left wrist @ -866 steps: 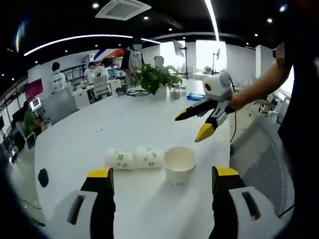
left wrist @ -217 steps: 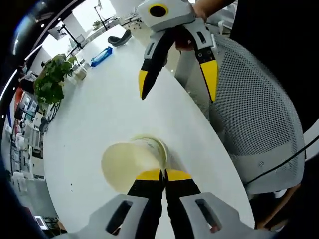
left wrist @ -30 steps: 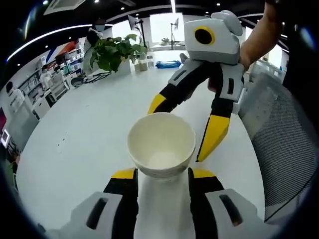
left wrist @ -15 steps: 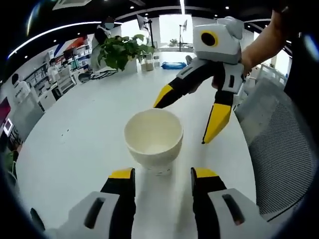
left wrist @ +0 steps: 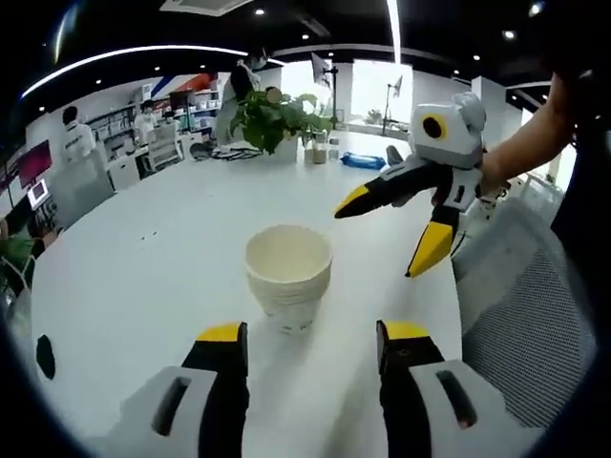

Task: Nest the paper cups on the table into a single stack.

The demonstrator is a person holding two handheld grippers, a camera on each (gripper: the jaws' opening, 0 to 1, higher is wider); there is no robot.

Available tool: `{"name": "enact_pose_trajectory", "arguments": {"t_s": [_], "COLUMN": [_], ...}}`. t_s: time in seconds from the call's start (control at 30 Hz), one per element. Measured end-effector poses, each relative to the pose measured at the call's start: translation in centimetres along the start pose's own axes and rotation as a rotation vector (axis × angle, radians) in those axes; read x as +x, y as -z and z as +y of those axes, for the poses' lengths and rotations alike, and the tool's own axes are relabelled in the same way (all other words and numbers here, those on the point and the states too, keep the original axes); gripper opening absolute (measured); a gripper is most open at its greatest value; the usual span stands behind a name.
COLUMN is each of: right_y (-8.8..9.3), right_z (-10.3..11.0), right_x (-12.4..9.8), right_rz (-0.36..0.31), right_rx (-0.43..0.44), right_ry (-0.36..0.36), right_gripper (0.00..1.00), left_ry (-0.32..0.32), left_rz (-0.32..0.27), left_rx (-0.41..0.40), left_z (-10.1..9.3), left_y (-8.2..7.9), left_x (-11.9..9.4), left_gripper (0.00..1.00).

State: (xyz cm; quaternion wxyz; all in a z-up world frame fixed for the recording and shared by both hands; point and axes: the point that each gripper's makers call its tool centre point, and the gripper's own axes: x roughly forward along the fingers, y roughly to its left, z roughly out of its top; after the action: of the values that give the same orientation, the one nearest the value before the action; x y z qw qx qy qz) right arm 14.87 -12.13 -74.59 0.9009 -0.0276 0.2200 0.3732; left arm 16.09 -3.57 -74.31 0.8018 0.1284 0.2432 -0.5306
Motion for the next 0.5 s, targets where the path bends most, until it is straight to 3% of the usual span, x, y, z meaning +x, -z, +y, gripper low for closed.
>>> {"name": "enact_pose_trajectory", "arguments": {"t_s": [0.4, 0.5], "right_y": [1.2, 1.6], "right_z": [-0.3, -0.4], "right_x": [-3.6, -4.4], "right_rz": [-0.033, -0.049], "right_rx": [0.012, 0.023], "right_ry": [0.075, 0.098], "right_gripper": [0.78, 0.82], "left_ry": [-0.105, -0.147], "left_rz": [-0.108, -0.161], "left_rx": [-0.028, -0.043], "left_z": [-1.3, -1.5], "left_y": [-0.2, -0.5], "left_x": [-2.3, -3.1], "left_gripper": [0.61, 0.62]}}
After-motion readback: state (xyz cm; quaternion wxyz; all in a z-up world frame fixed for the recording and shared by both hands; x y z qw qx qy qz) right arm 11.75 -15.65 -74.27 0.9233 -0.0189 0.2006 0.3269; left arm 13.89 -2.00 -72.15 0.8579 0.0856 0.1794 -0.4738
